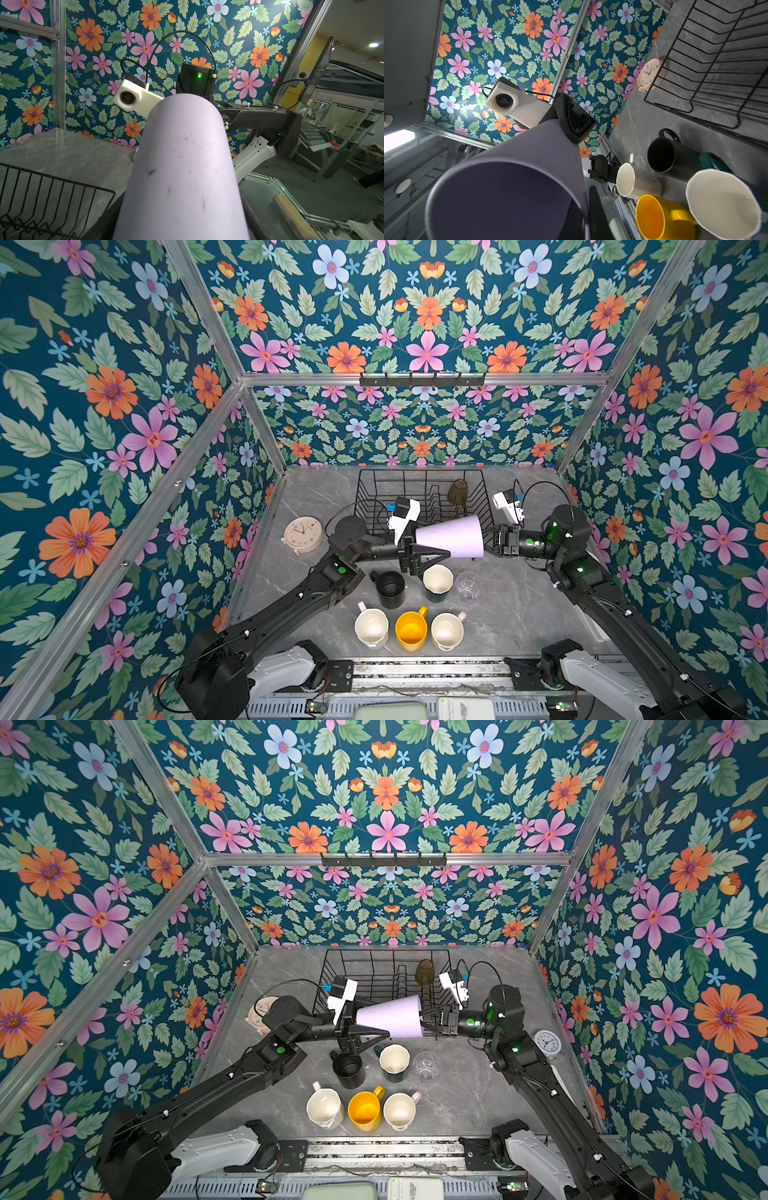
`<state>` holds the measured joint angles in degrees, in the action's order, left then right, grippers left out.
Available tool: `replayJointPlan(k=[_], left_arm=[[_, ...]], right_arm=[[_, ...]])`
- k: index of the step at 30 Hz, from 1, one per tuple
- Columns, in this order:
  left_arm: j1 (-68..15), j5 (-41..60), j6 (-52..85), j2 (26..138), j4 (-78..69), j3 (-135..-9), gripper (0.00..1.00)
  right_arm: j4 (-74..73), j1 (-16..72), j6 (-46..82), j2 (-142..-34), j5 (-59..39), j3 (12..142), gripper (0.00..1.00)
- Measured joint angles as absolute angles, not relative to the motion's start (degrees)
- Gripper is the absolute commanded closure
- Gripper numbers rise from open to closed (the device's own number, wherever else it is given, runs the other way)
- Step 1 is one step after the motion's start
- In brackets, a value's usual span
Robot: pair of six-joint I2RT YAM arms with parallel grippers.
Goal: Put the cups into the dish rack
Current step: 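Close the left gripper on the lavender cup's base beside the right gripper, then open and withdraw the right gripper while the left gripper carries the cup over the rack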
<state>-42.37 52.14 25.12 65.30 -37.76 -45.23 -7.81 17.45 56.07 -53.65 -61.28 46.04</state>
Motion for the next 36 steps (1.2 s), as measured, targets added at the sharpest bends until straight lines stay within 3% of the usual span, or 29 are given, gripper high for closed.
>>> replayJointPlan(k=[6, 10, 21, 29, 36], left_arm=[[-42.41, 52.07, 25.15, 65.14, -37.43, -45.23, 0.80], [-42.54, 52.07, 25.15, 64.77, -37.19, -45.23, 1.00], [-42.44, 48.82, 21.96, 61.91, -32.45, -46.06, 1.00], [-42.44, 39.35, 15.20, 62.11, -19.03, -52.36, 1.00], [-42.46, 29.15, 9.98, 68.34, -5.76, -62.28, 1.00]], right_arm=[[-5.80, 17.47, 54.96, -52.80, -60.55, 46.19, 0.99], [-4.10, 17.54, 54.37, -52.07, -59.90, 46.72, 0.85], [4.86, 17.23, 50.17, -49.08, -51.53, 49.10, 0.60], [16.64, 17.15, 43.90, -42.50, -40.10, 50.65, 0.24], [25.32, 17.15, 38.65, -35.79, -29.43, 49.17, 0.14]])
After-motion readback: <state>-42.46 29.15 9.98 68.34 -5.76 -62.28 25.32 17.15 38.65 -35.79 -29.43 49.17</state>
